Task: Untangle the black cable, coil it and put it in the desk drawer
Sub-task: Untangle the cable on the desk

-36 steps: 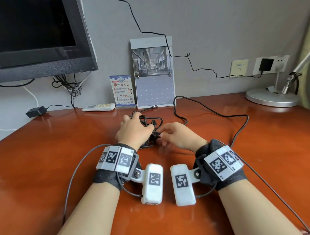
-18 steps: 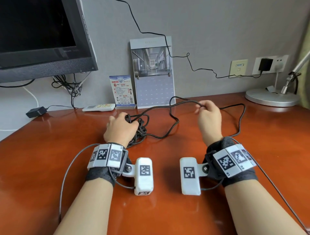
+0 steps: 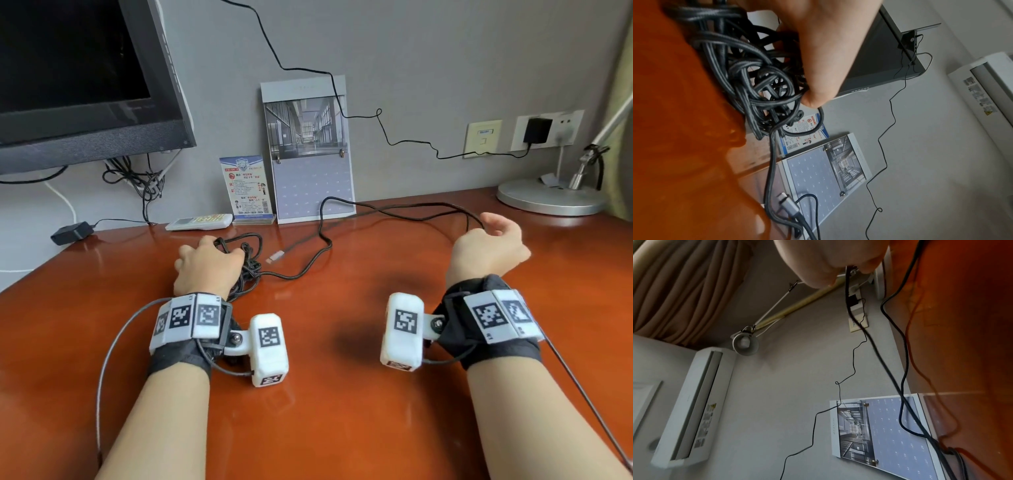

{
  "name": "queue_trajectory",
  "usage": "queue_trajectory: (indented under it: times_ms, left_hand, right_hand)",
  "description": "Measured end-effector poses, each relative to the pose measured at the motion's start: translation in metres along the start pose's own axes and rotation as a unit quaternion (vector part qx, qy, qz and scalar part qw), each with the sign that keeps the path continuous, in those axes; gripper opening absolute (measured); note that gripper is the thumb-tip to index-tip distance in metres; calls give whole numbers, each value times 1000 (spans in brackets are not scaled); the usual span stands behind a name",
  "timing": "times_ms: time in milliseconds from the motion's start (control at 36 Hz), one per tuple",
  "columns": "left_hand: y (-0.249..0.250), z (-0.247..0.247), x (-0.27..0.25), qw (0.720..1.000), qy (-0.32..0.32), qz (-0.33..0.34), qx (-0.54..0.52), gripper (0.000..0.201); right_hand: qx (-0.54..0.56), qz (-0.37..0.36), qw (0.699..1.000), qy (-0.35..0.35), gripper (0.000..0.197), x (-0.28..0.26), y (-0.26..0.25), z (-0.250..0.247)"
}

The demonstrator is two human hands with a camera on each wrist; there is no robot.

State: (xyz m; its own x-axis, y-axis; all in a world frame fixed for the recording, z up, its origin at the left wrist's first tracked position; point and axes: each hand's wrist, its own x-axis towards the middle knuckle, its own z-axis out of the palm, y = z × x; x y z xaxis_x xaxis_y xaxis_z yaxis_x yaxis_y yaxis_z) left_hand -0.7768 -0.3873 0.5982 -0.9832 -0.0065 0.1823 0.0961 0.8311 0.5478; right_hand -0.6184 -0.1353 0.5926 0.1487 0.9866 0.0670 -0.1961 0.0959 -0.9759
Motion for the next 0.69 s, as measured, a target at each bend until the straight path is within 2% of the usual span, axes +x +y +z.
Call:
queue_trajectory:
  times_ms: [139, 278, 361, 417, 556, 639, 694]
  left_hand:
    - [-7, -3, 4, 1000, 8, -12, 0, 58]
    - [-6, -2, 3, 1000, 4, -6, -2, 58]
    - [-4, 0, 2, 1000, 3, 4, -9, 56]
    - [-2, 1, 0, 1000, 0, 15, -17, 55]
    - [6, 5, -7, 997, -25, 45, -53, 53]
    - [12, 7, -12, 993, -54, 67, -86, 53]
    - [16, 8, -13, 986, -82, 77, -126, 52]
  right_hand:
    - [12, 14, 1000, 22, 38, 4, -2, -1]
    - [-112, -36, 992, -44, 35, 1, 5, 5]
    - [-221, -74, 965, -116, 38, -2, 7, 4]
    - [-252, -86, 951, -158, 39, -4, 8, 3]
    - [-231, -163, 928, -240, 31, -11, 4, 3]
    - [-185, -247, 906, -289, 38, -19, 1, 5]
    - [-145, -274, 892, -329, 39, -26, -3, 7]
